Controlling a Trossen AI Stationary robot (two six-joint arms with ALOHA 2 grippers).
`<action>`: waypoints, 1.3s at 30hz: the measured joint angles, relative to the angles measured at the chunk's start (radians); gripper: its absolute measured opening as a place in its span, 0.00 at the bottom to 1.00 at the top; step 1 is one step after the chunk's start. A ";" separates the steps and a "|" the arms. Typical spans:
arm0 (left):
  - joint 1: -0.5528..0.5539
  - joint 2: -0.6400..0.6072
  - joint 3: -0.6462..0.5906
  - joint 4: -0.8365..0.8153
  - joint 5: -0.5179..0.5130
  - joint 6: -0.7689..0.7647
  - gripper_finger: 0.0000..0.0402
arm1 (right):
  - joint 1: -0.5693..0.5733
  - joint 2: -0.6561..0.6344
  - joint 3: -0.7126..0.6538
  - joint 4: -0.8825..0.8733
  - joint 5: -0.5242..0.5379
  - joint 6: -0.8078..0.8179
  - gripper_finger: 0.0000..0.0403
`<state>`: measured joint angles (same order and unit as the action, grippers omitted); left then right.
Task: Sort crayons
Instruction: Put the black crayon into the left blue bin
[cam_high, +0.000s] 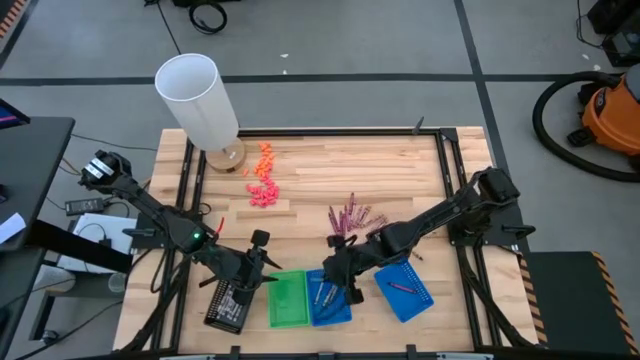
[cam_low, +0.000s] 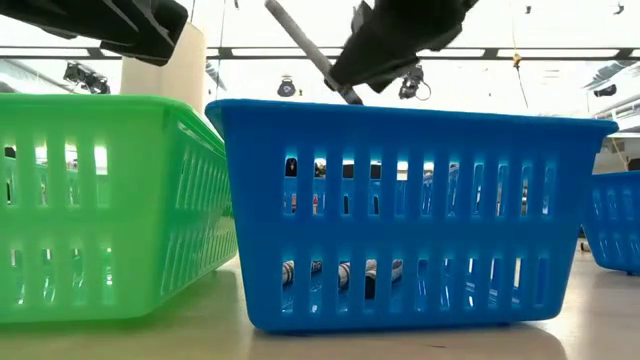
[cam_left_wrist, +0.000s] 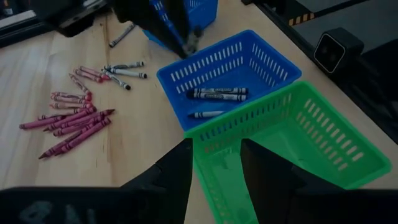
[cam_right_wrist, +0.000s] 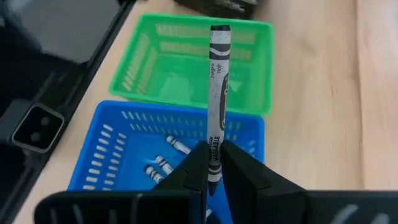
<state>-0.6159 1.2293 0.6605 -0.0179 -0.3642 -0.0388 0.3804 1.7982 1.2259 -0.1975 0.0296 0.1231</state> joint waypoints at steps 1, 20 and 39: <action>0.000 0.000 0.000 0.000 0.000 -0.001 0.36 | 0.005 0.011 0.020 -0.007 0.008 -0.030 0.11; -0.004 0.000 0.000 -0.019 -0.025 -0.021 0.36 | 0.035 0.092 0.064 0.059 0.083 -0.353 0.11; -0.004 0.000 0.000 -0.037 -0.034 -0.029 0.36 | 0.053 0.098 0.063 -0.177 0.112 -0.430 0.24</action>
<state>-0.6201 1.2293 0.6601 -0.0544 -0.3985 -0.0681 0.4339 1.8962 1.2892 -0.3750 0.1418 -0.3070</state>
